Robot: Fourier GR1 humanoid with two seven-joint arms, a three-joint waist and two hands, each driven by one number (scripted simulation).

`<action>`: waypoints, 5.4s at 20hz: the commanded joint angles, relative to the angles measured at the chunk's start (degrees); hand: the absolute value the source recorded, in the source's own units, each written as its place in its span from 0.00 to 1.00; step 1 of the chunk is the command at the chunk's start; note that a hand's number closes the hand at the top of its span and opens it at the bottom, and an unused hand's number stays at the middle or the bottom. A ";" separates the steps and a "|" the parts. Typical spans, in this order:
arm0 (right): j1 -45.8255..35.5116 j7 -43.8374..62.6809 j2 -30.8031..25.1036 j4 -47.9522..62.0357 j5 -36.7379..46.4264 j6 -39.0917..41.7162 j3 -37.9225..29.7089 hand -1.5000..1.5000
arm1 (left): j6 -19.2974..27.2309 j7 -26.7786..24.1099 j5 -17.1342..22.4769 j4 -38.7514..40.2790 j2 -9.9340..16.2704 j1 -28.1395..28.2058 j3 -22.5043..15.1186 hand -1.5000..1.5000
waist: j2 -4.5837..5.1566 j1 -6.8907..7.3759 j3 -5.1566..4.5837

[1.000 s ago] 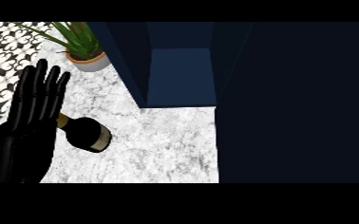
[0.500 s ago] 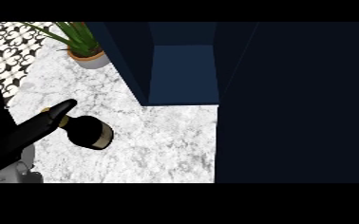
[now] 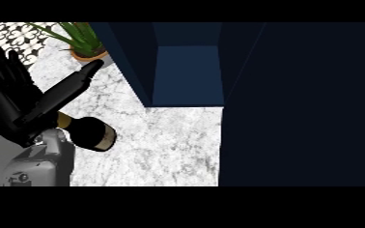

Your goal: Pick up the wine, place it into the cabinet and close the cabinet

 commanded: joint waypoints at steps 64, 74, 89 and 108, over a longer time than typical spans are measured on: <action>-4.35 10.60 4.35 -5.31 -0.72 2.40 -2.92 0.00 | 7.47 -37.17 31.72 10.04 -0.17 32.57 -9.13 0.00 | -0.03 0.73 -0.04; 0.58 9.92 5.12 -7.75 -0.35 4.38 -2.34 0.00 | 0.73 -44.86 40.97 21.39 -0.17 28.43 -5.15 0.00 | -0.04 0.48 -0.02; -2.99 8.36 5.93 -3.44 2.01 4.55 -1.85 0.00 | -6.16 -53.47 47.81 40.31 -0.16 18.94 -1.10 0.00 | 0.01 0.48 -0.01; -2.82 7.66 7.11 -2.95 5.33 4.10 0.05 0.00 | -27.19 -70.47 55.22 72.40 0.54 3.18 10.99 0.00 | 0.11 0.16 -0.05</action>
